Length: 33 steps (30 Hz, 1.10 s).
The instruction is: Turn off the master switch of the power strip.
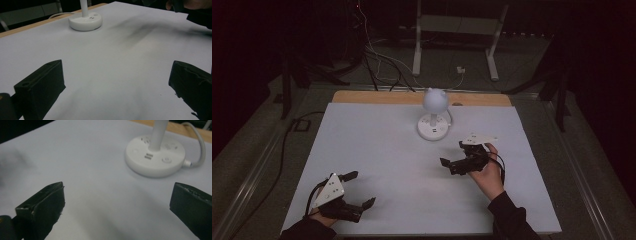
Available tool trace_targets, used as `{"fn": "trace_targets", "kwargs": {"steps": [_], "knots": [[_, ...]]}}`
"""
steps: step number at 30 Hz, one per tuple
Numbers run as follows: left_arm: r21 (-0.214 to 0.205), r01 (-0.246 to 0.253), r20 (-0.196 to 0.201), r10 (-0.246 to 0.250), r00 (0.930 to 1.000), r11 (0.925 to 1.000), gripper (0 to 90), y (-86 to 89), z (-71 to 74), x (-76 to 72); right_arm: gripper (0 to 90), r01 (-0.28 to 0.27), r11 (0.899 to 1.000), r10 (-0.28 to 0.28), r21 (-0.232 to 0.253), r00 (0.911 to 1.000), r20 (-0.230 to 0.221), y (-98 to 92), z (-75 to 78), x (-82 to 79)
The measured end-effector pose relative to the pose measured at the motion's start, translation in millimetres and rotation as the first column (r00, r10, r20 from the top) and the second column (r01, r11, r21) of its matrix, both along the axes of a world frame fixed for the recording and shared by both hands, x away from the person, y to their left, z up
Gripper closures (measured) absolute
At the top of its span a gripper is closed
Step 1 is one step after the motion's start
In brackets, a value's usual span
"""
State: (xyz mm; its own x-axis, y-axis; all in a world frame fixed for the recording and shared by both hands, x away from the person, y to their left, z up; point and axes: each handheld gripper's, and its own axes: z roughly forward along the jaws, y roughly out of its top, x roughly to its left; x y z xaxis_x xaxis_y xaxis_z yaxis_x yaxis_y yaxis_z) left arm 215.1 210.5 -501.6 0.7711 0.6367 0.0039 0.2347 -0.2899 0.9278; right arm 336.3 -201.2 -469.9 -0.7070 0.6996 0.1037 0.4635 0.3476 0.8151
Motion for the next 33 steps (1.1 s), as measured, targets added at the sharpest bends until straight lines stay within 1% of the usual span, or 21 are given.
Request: {"fn": "trace_targets", "kwargs": {"steps": [5, 8, 14, 17, 19, 23, 25, 29, 32, 33], "knots": [[0.001, -0.001, 0.001, 0.001, 1.0, 1.0, 0.7, 0.2, 0.2, -0.3, 0.0, 0.01, 1.0, -0.01, -0.027, 1.0, 0.001, -10.6, -8.4, -13.0], [0.003, 0.002, 0.002, -0.002, 1.0, 1.0, 0.7, -0.1, 0.1, -0.4, 0.0, 0.013, 0.999, -0.013, -0.041, 0.9999, 0.009, -17.3, -11.9, -20.7], [0.005, 0.003, 0.002, -0.003, 1.0, 1.0, 0.7, -0.4, 0.0, -0.6, 0.0, 0.034, 0.998, -0.034, -0.044, 0.9993, 0.017, -32.9, -13.9, -37.9], [0.004, 0.003, 0.001, -0.003, 1.0, 1.0, 0.7, -0.5, 0.0, -0.6, 0.0, 0.054, 0.997, -0.052, -0.055, 0.9984, 0.021, -41.5, -15.6, -45.5], [0.007, 0.005, 0.002, -0.005, 1.0, 1.0, 0.7, -0.9, -0.1, -0.8, 0.0, 0.07, 0.996, -0.069, -0.062, 0.9976, 0.011, -49.9, -18.7, -51.4], [0.006, 0.006, 0.0, -0.006, 1.0, 1.0, 0.7, -1.1, -0.1, -0.7, 0.0, 0.079, 0.994, -0.079, -0.075, 0.9969, 0.004, -57.1, -21.7, -57.7], [0.008, 0.006, 0.001, -0.006, 1.0, 0.9999, 0.7, -1.2, -0.2, -0.7, 0.0, 0.087, 0.994, -0.087, -0.072, 0.9962, 0.008, -61.5, -23.7, -62.5], [0.009, 0.007, 0.0, -0.007, 1.0, 0.9999, 0.7, -1.5, -0.3, -0.8, 0.0, 0.079, 0.994, -0.08, -0.081, 0.9968, -0.009, -68.7, -28.5, -71.4], [0.01, 0.008, 0.001, -0.008, 1.0, 0.9999, 0.7, -1.7, -0.3, -1.0, 0.0, 0.086, 0.992, -0.087, -0.087, 0.9962, -0.007, -74.5, -32.9, -77.9], [0.009, 0.008, 0.001, -0.008, 1.0, 0.9999, 0.7, -1.7, -0.3, -0.9, 0.0, 0.086, 0.991, -0.087, -0.105, 0.9962, 0.003, -78.6, -36.0, -81.9]]}}
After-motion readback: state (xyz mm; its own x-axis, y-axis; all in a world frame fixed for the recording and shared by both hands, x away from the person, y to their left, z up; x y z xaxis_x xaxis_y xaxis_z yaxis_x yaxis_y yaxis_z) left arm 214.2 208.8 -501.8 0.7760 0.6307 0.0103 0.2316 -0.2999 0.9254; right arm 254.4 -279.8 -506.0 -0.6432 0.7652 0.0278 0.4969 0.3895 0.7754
